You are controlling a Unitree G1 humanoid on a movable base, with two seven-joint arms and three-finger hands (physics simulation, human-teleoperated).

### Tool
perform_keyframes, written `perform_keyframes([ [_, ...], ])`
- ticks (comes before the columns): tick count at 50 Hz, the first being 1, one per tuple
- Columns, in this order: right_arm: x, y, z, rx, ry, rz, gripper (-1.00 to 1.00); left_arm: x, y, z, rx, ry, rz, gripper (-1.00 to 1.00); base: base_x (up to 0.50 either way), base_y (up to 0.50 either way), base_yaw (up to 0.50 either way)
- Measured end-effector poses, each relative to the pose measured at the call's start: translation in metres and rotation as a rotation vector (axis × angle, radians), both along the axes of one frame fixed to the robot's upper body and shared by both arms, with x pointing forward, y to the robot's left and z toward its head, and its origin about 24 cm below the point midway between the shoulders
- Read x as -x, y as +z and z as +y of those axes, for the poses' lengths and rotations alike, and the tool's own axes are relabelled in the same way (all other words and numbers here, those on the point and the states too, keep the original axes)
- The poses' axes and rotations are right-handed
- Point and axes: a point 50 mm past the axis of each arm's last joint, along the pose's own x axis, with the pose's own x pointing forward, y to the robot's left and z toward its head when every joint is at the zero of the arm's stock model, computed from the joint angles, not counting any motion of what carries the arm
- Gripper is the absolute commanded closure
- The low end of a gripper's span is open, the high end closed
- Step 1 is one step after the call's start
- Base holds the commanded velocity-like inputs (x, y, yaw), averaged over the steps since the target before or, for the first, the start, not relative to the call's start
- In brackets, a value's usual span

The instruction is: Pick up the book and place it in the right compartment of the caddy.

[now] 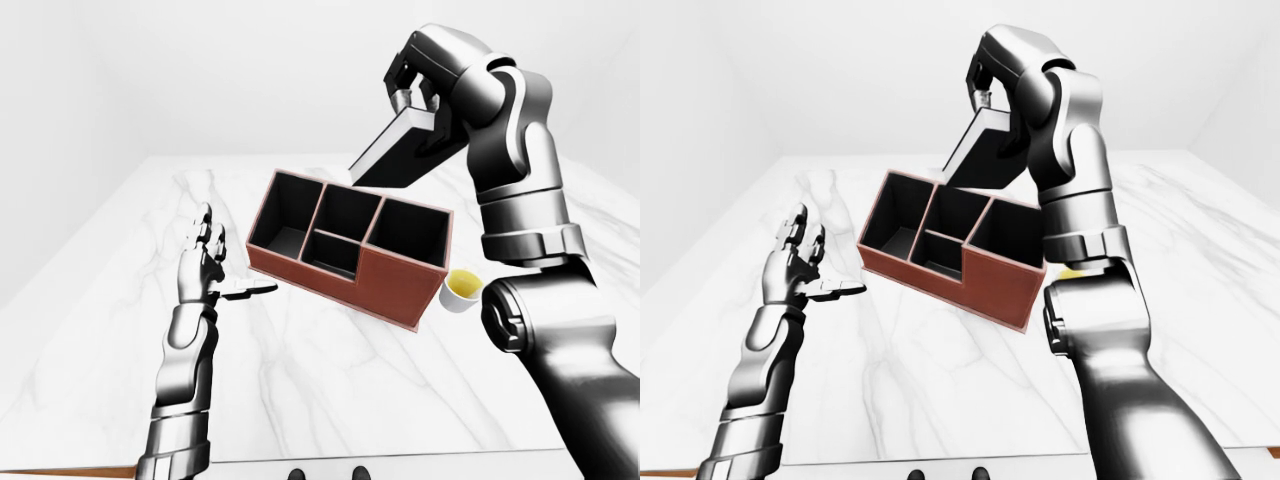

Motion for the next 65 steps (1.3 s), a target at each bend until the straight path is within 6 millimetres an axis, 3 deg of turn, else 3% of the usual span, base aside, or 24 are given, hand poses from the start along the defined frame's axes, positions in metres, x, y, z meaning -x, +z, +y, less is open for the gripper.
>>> perform_keyframes([
  [20, -0.032, -0.031, -0.012, 0.032, -0.104, 0.046, 1.00, -0.004, -0.008, 0.002, 0.006, 0.006, 0.017, -1.00, 0.00, 0.00, 0.00],
  [65, -0.045, -0.076, -0.029, 0.134, -0.211, 0.097, 1.00, -0.007, -0.015, 0.005, 0.007, 0.016, 0.034, -1.00, 0.00, 0.00, 0.00],
])
